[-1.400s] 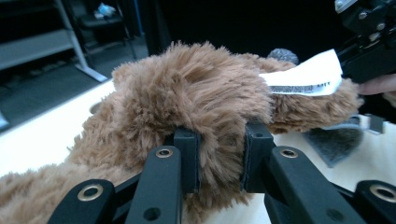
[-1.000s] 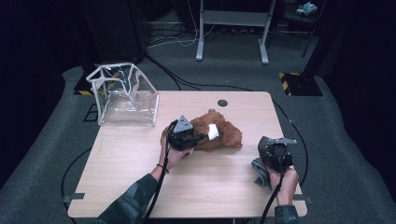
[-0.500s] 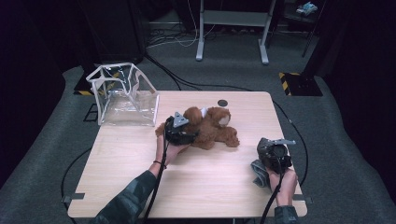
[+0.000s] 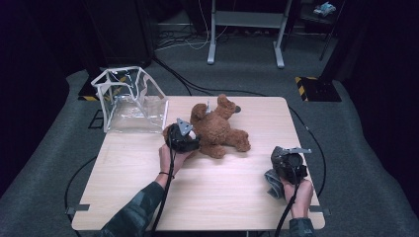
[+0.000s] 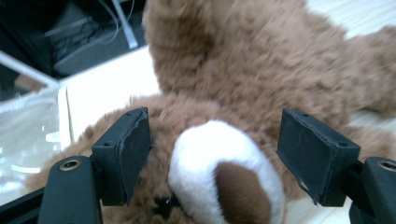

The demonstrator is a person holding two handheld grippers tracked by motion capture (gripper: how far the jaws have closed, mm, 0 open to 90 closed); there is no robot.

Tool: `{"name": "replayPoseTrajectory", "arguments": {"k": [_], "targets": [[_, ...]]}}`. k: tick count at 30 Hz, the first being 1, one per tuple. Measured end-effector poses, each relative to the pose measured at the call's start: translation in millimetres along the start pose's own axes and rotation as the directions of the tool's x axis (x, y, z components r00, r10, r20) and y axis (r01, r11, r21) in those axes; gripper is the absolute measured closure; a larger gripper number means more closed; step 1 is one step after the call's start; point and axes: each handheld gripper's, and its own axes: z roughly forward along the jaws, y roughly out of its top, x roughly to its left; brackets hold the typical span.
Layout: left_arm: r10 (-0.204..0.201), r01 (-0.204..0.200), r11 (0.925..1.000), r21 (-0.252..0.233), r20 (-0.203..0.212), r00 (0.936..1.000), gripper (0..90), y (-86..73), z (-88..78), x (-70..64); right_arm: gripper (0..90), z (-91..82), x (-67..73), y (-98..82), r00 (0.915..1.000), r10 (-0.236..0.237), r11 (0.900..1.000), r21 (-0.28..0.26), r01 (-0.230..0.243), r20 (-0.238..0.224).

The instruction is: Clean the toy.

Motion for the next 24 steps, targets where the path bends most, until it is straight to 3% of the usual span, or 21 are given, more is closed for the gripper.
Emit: {"name": "replayPoseTrajectory", "arguments": {"k": [4,5,6,7,9,13,19,23,24], "targets": [[0.009,-0.009,0.9992,0.040,-0.015,0.9998,33.6,-10.8,10.5,2.7,73.6,-0.7,0.4,0.5,1.0000,0.001,1.000,-0.004,-0.001,-0.001],[-0.003,0.003,0.9994,0.034,-0.002,1.0000,36.5,-13.0,11.7,4.5,73.6,-1.1,0.5,0.5,1.0000,0.002,1.000,-0.005,-0.002,-0.002],[0.005,-0.006,0.9995,0.032,0.030,0.9995,39.5,-15.0,10.8,6.7,73.6,-1.4,0.5,0.6,1.0000,0.000,1.000,-0.005,0.000,-0.001],[0.014,-0.014,0.9995,0.027,0.034,0.9993,45.5,-15.6,11.0,6.0,73.7,-1.8,0.6,0.8,1.0000,0.001,1.000,-0.006,-0.001,-0.003],[0.033,-0.034,0.9992,0.020,0.065,0.9973,49.6,-16.1,9.6,5.4,73.7,-2.2,1.1,1.6,1.0000,0.005,1.000,-0.011,-0.005,-0.004],[0.035,-0.033,0.9993,-0.016,0.133,0.9904,54.1,-20.2,7.8,8.8,73.8,-6.2,3.9,5.7,1.0000,0.003,1.000,-0.027,-0.003,-0.010],[0.035,-0.026,0.9987,-0.045,0.214,0.9762,56.6,-22.9,2.6,15.8,73.9,-13.9,6.9,13.3,0.9997,-0.022,0.998,-0.059,0.021,-0.014],[0.038,-0.024,0.9983,-0.054,0.282,0.9586,57.9,-22.7,-1.6,17.6,73.9,-20.4,11.4,19.5,0.9994,-0.029,0.996,-0.080,0.027,-0.018],[0.045,-0.026,0.9975,-0.066,0.310,0.9497,58.0,-22.9,-2.6,17.4,73.9,-21.9,12.2,20.8,0.9993,-0.033,0.996,-0.082,0.032,-0.018]]}}
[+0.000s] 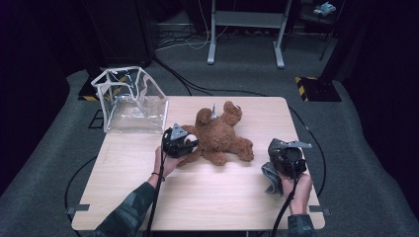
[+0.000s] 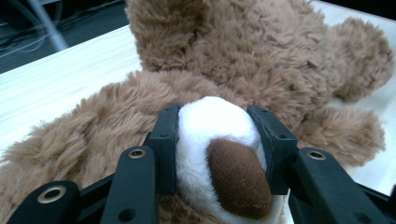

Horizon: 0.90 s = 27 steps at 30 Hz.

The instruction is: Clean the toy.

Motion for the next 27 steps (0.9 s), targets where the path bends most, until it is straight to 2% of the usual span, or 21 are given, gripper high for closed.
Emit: {"name": "replayPoseTrajectory", "arguments": {"k": [2,3,5,6,7,8,10,13,14,15,18,20,21,23,24,25,26,27], "targets": [[-0.013,0.013,0.9999,-0.003,0.039,0.9992,58.1,0.6,-1.0,-2.1,73.9,-3.3,3.8,4.7,1.0000,-0.007,1.000,-0.013,0.007,-0.006],[-0.007,0.007,1.0000,0.006,0.074,0.9972,58.1,1.3,-2.2,-1.6,73.9,-4.6,5.7,6.8,0.9999,-0.012,1.000,-0.022,0.012,-0.009],[-0.011,0.011,0.9999,0.001,0.104,0.9945,58.1,1.4,-2.2,-3.5,74.0,-7.8,10.2,11.5,0.9995,-0.028,0.999,-0.033,0.028,-0.014],[0.002,-0.002,1.0000,0.003,0.142,0.9899,58.0,1.6,-2.4,-3.9,74.0,-9.4,12.7,13.7,0.9995,-0.027,0.999,-0.032,0.026,-0.014],[0.001,-0.002,1.0000,0.005,0.151,0.9885,58.0,1.9,-2.3,-4.4,74.0,-11.6,15.9,17.2,0.9988,-0.044,0.998,-0.042,0.043,-0.022],[0.010,-0.010,0.9999,-0.002,0.168,0.9857,58.0,2.3,-1.7,-5.9,74.0,-13.1,19.0,19.6,0.9988,-0.041,0.998,-0.048,0.040,-0.026],[0.013,-0.014,0.9999,0.000,0.203,0.9791,57.9,3.1,-0.7,-7.0,74.0,-17.3,27.6,27.7,0.9968,-0.069,0.996,-0.059,0.067,-0.040],[0.013,-0.012,0.9999,-0.003,0.229,0.9733,57.8,4.4,1.3,-10.7,74.1,-18.8,44.8,40.6,0.9923,-0.106,0.992,-0.079,0.100,-0.065],[0.005,-0.005,1.0000,-0.001,0.246,0.9692,57.8,4.8,1.8,-13.1,74.1,-18.7,51.2,45.1,0.9900,-0.121,0.990,-0.079,0.116,-0.072],[0.015,-0.014,0.9999,-0.007,0.254,0.9672,57.8,5.3,2.9,-14.3,74.2,-17.7,57.9,49.6,0.9880,-0.127,0.989,-0.087,0.120,-0.087],[0.022,-0.020,0.9998,-0.007,0.299,0.9539,57.7,6.9,5.9,-20.0,74.2,-10.0,77.7,62.2,0.9800,-0.164,0.984,-0.093,0.154,-0.112],[0.031,-0.029,0.9995,-0.010,0.317,0.9479,57.3,7.8,7.8,-24.2,74.2,-1.5,89.5,67.7,0.9781,-0.163,0.986,-0.067,0.155,-0.129],[0.033,-0.032,0.9995,-0.008,0.318,0.9474,57.0,8.2,8.8,-26.2,74.3,5.2,94.3,68.8,0.9763,-0.170,0.985,-0.054,0.164,-0.135],[0.045,-0.045,0.9989,-0.007,0.307,0.9506,55.5,9.1,9.5,-28.3,74.5,21.5,101.3,67.7,0.9746,-0.183,0.983,0.002,0.185,-0.129],[0.046,-0.046,0.9989,-0.006,0.291,0.9557,53.8,9.1,10.1,-29.1,74.8,31.9,103.1,65.2,0.9743,-0.189,0.981,0.020,0.193,-0.122],[0.046,-0.046,0.9989,-0.007,0.289,0.9562,52.0,9.0,10.0,-29.3,75.1,39.8,103.0,62.6,0.9761,-0.182,0.982,0.036,0.187,-0.120],[0.039,-0.037,0.9992,-0.011,0.286,0.9575,50.4,9.2,9.2,-29.4,75.4,42.4,103.2,61.1,0.9794,-0.166,0.985,0.036,0.171,-0.116],[0.039,-0.035,0.9992,-0.019,0.279,0.9596,47.8,9.9,8.0,-29.4,75.6,44.6,102.0,60.8,0.9778,-0.177,0.983,0.030,0.182,-0.112]]}}
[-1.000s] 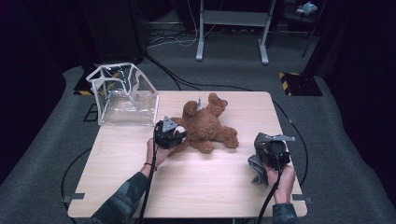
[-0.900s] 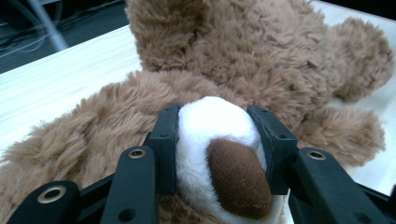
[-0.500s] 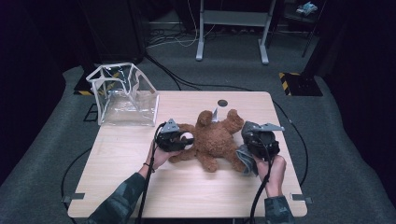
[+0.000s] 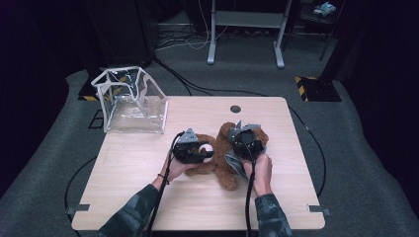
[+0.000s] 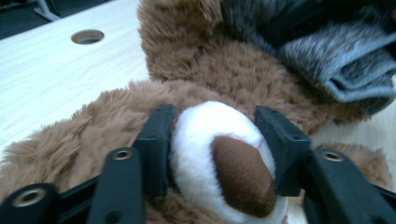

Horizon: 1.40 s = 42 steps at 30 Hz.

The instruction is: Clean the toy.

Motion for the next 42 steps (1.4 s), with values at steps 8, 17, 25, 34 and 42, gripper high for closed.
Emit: {"name": "replayPoseTrajectory", "arguments": {"k": [8,17,25,34,42], "targets": [[0.005,-0.007,0.9995,-0.032,-0.054,0.9985,36.2,-1.0,-19.8,-5.2,75.8,-0.4,1.2,-2.5,0.9998,-0.004,1.000,0.007,0.004,0.019],[-0.056,0.055,0.9984,-0.016,-0.134,0.9893,31.1,-19.2,-40.5,4.0,76.4,0.7,-3.1,-6.1,0.9981,-0.019,1.000,0.004,0.019,0.058],[-0.127,0.128,0.9917,0.013,-0.061,0.9900,39.8,-35.6,-24.1,6.2,76.2,2.2,-10.4,-4.3,0.9964,-0.028,1.000,0.002,0.028,0.080],[-0.143,0.143,0.9897,0.003,-0.061,0.9878,40.3,-31.0,-5.8,-3.1,76.2,-21.5,6.3,10.4,0.9999,-0.013,0.996,-0.086,0.013,0.004],[-0.127,0.127,0.9919,-0.003,-0.064,0.9898,31.8,-33.1,-24.9,5.1,75.8,-13.2,64.4,37.2,0.9911,-0.092,0.992,-0.096,0.082,-0.097]]}}
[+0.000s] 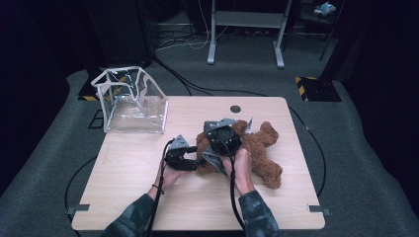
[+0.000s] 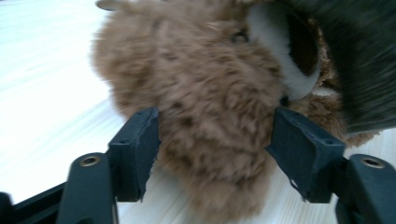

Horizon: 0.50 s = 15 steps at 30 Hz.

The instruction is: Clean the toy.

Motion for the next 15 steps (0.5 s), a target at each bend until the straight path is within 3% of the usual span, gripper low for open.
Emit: {"name": "replayPoseTrajectory", "arguments": {"k": [4,6,9,15], "targets": [[-0.033,0.035,0.9991,0.026,-0.050,0.9982,32.1,-6.0,-16.9,21.0,75.8,20.3,6.6,-3.8,0.9996,-0.016,0.999,0.034,0.017,-0.022],[-0.059,0.061,0.9977,0.031,-0.068,0.9959,32.3,-9.4,-20.3,29.4,75.8,20.8,9.9,-8.3,0.9995,-0.011,1.000,0.020,0.012,-0.029],[-0.087,0.091,0.9952,0.037,-0.089,0.9922,32.5,-11.9,-19.2,34.2,75.9,12.4,14.0,-10.8,0.9987,-0.012,1.000,-0.008,0.012,-0.050],[-0.074,0.081,0.9955,0.050,-0.119,0.9901,32.6,-11.6,-12.2,32.6,76.0,17.8,22.6,-22.7,0.9970,-0.034,0.999,0.026,0.036,-0.070]]}}
